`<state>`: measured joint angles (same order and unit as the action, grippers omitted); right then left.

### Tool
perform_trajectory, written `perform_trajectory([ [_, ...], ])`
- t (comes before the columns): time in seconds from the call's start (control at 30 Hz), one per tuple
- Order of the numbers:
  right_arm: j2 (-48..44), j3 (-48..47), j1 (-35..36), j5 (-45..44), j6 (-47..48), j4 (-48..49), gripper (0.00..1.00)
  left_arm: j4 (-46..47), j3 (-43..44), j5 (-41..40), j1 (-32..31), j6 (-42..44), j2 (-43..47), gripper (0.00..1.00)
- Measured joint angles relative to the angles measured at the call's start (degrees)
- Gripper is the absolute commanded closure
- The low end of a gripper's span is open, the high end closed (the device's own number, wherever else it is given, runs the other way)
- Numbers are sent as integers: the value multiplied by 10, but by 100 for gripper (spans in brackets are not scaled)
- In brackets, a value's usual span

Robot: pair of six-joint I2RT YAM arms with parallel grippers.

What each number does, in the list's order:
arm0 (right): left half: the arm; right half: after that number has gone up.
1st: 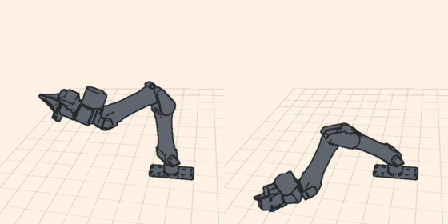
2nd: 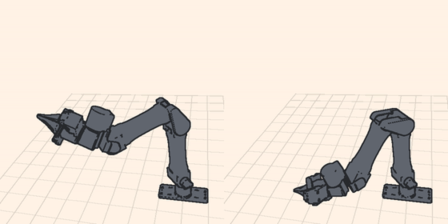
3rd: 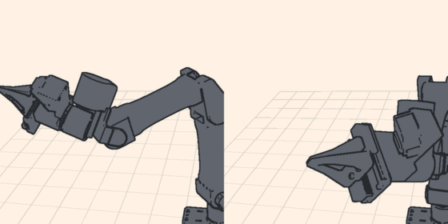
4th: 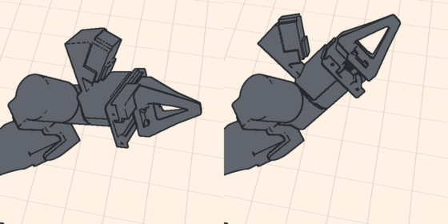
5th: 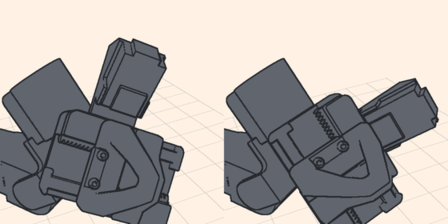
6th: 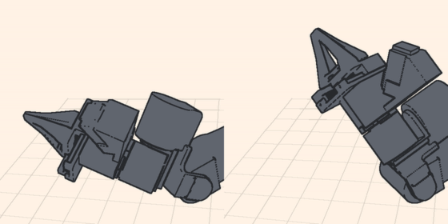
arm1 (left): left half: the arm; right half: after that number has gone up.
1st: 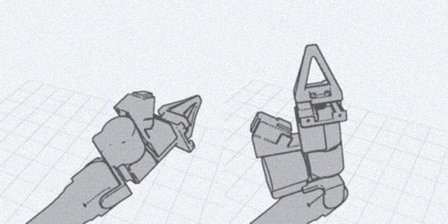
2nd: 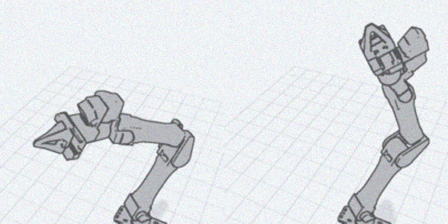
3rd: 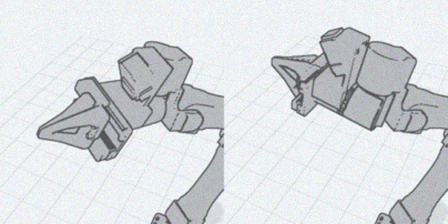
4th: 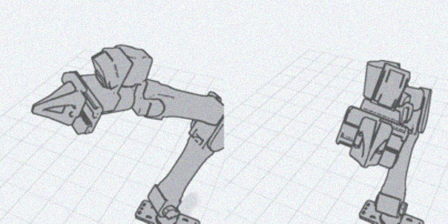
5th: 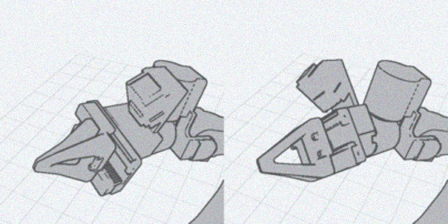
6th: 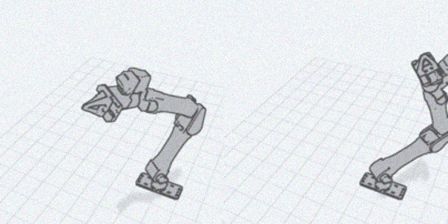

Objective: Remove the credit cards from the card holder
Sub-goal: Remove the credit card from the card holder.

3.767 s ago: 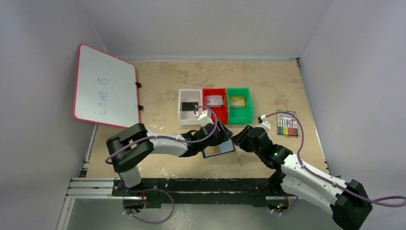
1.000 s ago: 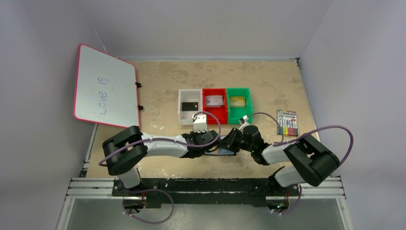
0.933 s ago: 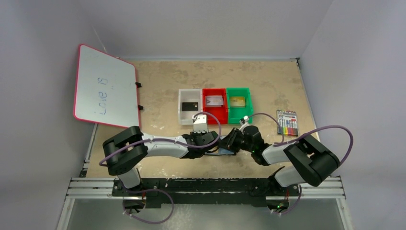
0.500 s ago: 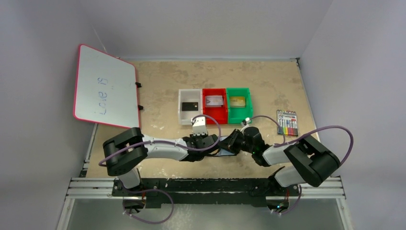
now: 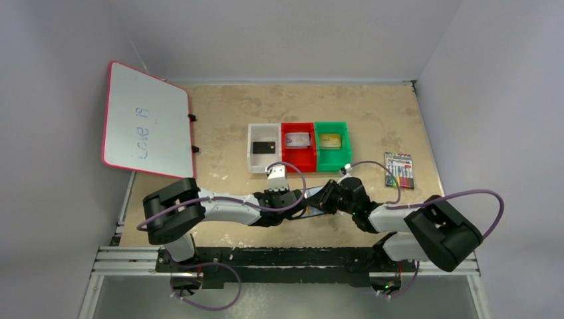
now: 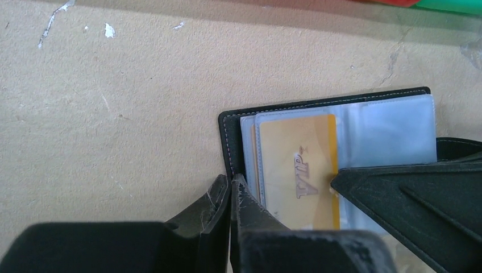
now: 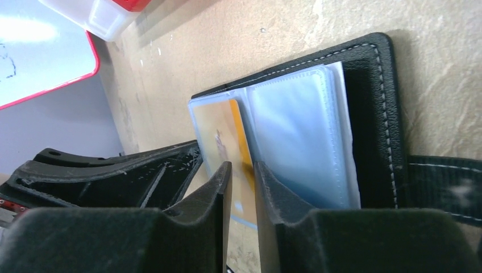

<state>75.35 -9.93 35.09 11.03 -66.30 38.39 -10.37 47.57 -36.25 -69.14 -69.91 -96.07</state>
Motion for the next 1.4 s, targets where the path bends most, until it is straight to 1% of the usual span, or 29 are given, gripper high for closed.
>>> perform_trajectory([
  [0.1,12,11,0,4,2,24,92,0,0,0,0,0,0,100],
  [0.13,20,14,-1,7,2,36,94,0,0,0,-1,0,0,99],
  [0.2,33,18,-3,12,2,59,99,-2,0,-3,-3,0,0,96],
  [0.23,39,19,-3,15,3,69,100,-3,0,-5,-4,0,0,94],
  [0.4,36,19,-2,17,8,68,100,-21,-2,-7,-7,-3,10,80],
  [0.5,10,19,-1,15,11,42,100,-41,-2,-8,-11,-15,20,73],
  [0.57,-12,19,0,14,14,22,100,-51,-5,-13,-13,-24,33,71],
  [0.7,-36,19,1,11,16,-3,100,-54,-10,-22,-14,-30,66,68],
  [0.9,-65,19,2,-14,20,-48,100,-38,-10,-29,-14,-21,79,66],
  [1.07,-82,19,2,-30,28,-68,100,14,-10,-2,-14,21,77,67],
  [1.2,-82,19,2,-22,32,-66,91,47,-3,16,-14,38,61,70],
  [1.3,-80,19,2,-9,37,-61,82,43,8,19,-14,31,42,72],
  [1.4,-78,20,2,3,42,-55,77,29,12,19,-14,22,31,73],
])
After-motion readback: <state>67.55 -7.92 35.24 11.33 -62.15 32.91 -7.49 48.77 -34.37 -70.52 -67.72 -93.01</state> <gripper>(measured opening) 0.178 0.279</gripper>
